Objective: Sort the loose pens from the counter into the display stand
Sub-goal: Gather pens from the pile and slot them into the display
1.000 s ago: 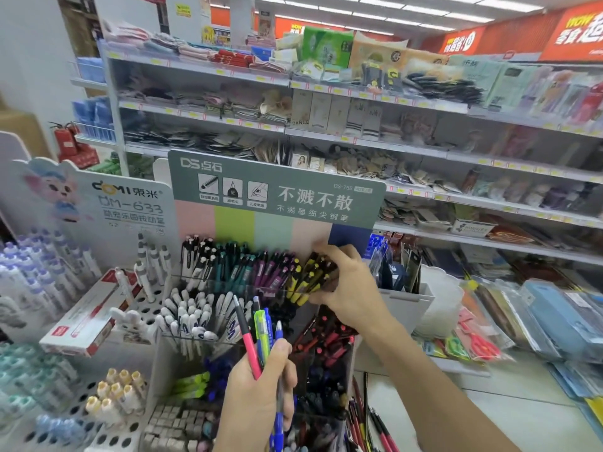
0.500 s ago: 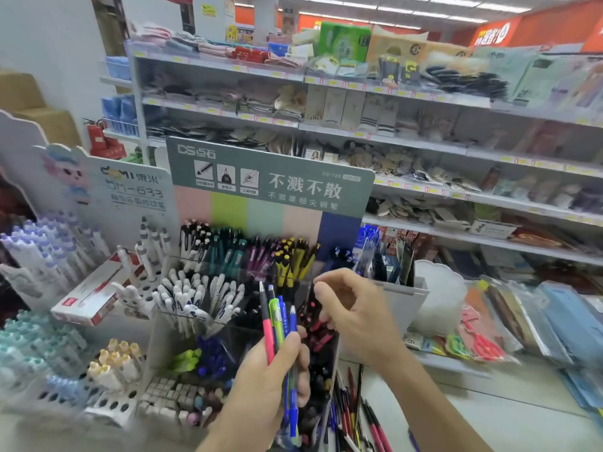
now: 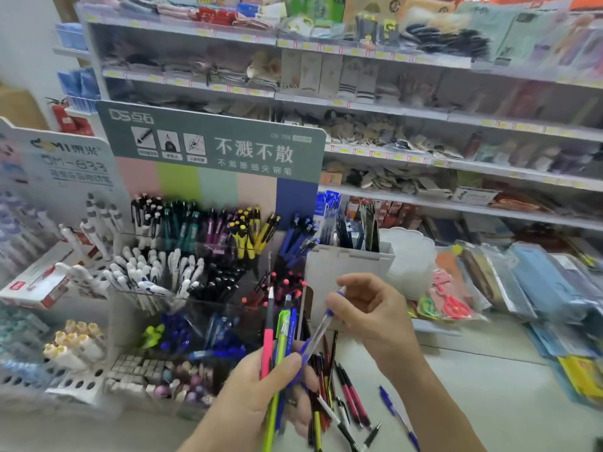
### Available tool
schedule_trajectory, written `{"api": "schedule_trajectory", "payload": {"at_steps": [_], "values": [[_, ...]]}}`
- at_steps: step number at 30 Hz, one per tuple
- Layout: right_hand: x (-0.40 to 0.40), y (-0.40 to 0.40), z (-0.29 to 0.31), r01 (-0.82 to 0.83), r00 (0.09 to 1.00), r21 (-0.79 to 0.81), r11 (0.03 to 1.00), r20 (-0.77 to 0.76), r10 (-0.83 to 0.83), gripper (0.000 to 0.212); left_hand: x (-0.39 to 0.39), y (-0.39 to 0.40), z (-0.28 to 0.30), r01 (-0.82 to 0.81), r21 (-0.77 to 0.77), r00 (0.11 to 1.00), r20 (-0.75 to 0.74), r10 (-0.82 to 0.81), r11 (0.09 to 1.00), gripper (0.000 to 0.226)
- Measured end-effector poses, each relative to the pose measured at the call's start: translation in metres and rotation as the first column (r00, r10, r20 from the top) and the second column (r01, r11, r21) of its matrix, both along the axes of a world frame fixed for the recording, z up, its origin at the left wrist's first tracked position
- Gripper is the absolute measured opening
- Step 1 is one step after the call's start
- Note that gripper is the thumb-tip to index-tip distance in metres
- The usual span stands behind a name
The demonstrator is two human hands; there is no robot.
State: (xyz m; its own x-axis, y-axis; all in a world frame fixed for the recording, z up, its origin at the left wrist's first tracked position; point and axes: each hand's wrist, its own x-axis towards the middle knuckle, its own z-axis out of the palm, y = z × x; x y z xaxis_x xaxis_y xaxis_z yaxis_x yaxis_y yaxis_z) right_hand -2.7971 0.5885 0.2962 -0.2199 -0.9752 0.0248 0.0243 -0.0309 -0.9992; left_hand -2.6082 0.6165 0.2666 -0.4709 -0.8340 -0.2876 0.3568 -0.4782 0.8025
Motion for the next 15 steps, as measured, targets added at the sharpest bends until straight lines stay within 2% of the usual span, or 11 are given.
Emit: {"api": "schedule_trajectory", "payload": {"at_steps": [2,6,9,12,15], "values": [[-0.006,0.003,0.0,0.011,0.999,-0.01,1.0,0.03,-0.011,0.027,0.002,0.004,-0.002,-0.042,-0.012,0.999,0.029,0.042,0.999,0.072],[0.0,0.009,0.002,-0.233,0.97,0.021,0.972,-0.063,0.234,0.025,0.004,0.008,-0.004,-0.054,0.004,0.999,0.008,0.054,0.999,0.052],[0.011,0.01,0.0,-0.311,0.947,0.013,0.95,-0.083,0.311,0.028,0.006,0.015,-0.002,-0.086,0.029,0.996,-0.028,0.087,0.996,0.042],[0.017,0.014,0.004,-0.178,0.984,-0.05,0.983,-0.027,0.177,0.021,0.01,0.02,-0.004,-0.205,0.153,0.976,-0.041,0.214,0.967,0.032],[0.012,0.02,0.009,0.037,0.998,-0.113,0.993,0.058,-0.031,0.018,0.018,0.022,-0.007,-0.386,0.163,0.914,-0.063,0.4,0.908,0.03]]}}
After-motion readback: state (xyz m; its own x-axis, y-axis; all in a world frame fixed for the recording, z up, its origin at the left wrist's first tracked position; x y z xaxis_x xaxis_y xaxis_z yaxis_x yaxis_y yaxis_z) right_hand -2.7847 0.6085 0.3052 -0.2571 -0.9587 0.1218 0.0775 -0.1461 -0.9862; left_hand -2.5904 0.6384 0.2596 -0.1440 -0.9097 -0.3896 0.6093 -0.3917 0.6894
